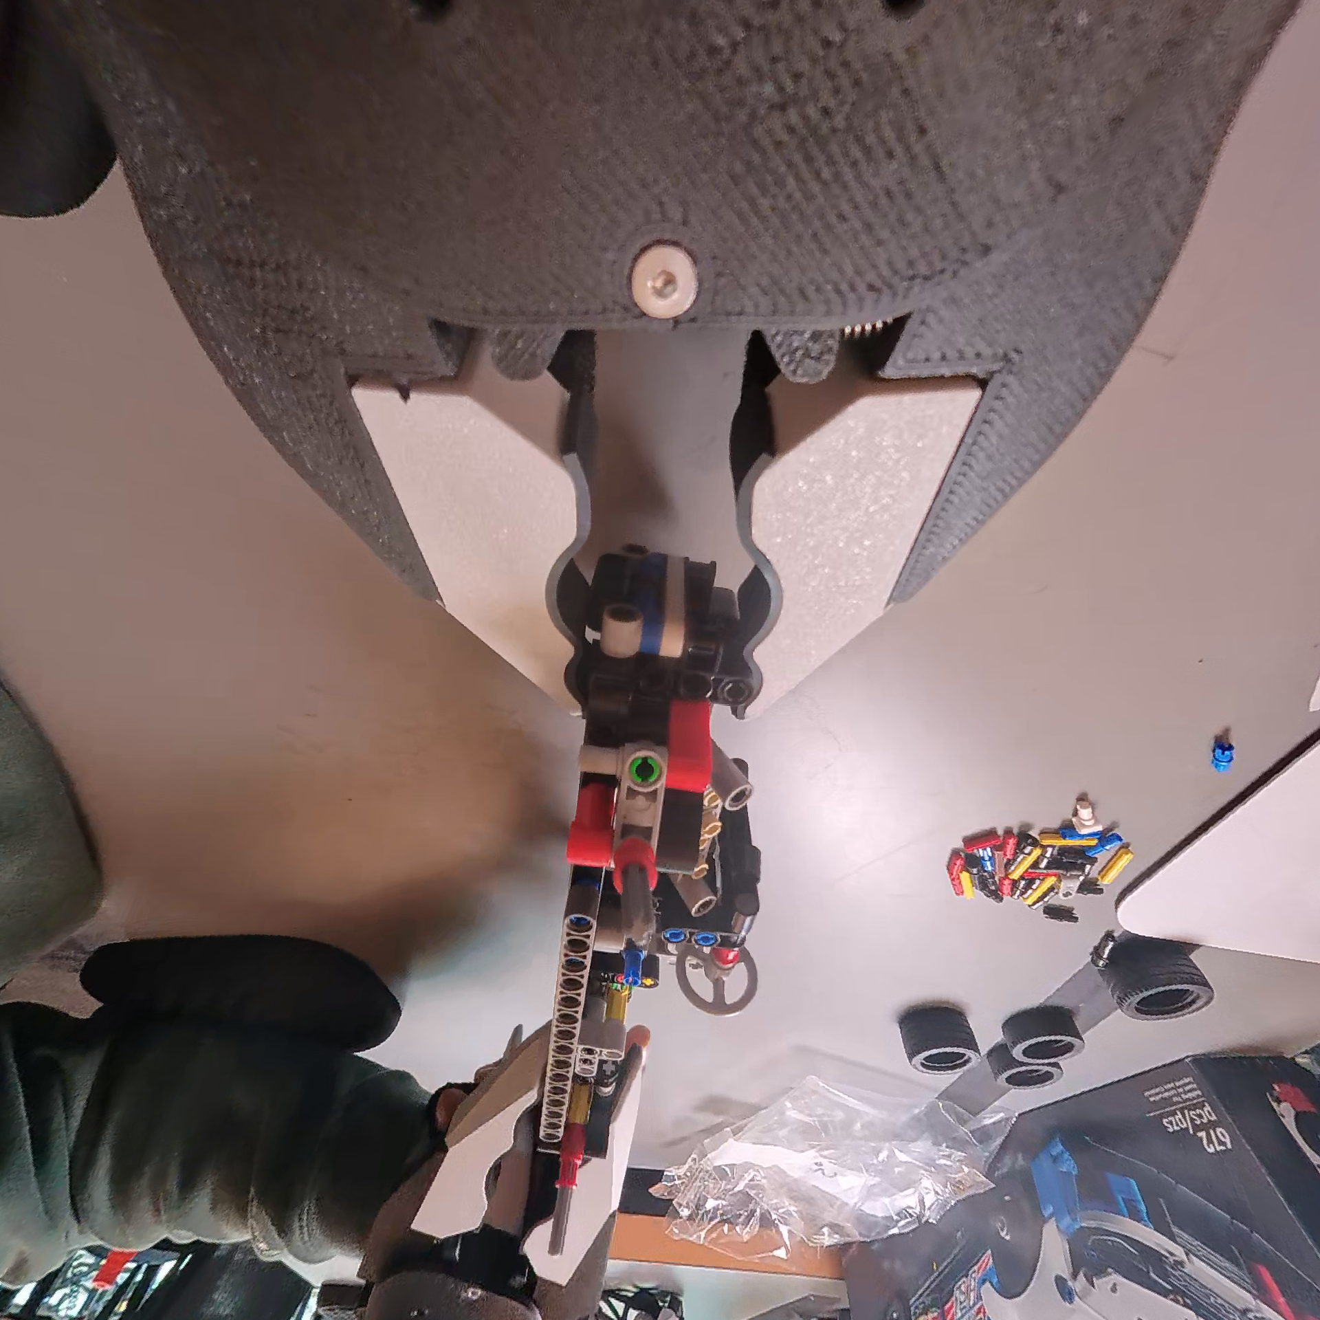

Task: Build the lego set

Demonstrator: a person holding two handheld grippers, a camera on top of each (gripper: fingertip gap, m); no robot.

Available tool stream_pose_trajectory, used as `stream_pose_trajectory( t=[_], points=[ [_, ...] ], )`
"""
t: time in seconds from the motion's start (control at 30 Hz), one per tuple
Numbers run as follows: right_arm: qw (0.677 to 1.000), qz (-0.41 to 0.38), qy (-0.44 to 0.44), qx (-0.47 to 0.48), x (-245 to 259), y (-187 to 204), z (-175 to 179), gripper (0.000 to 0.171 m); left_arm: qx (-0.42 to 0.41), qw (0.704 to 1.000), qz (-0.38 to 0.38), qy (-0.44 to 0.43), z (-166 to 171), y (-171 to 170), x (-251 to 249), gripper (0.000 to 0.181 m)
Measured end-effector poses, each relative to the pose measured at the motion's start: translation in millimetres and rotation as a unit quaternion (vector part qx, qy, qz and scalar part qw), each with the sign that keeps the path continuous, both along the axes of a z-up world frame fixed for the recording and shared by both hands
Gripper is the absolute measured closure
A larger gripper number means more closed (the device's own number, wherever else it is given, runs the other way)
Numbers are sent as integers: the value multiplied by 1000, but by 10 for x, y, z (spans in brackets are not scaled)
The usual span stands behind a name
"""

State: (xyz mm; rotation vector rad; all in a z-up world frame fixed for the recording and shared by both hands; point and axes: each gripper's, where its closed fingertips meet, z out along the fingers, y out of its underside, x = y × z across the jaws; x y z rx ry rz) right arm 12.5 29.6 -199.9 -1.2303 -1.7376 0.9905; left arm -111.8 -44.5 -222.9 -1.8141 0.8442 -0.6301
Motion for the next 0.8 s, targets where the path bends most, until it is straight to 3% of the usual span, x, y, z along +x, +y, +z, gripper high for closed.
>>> stream_pose_trajectory(
  t=[0.37,0.8],
  points=[
    [999,6,7,-40,-1,-7,-3,146,17,1000,-2,-22,100,-11,-13,138],
    [999,-8,11,-33,-9,25,4,145,8,1000,6,-19,89,17,-34,146]
  ],
)
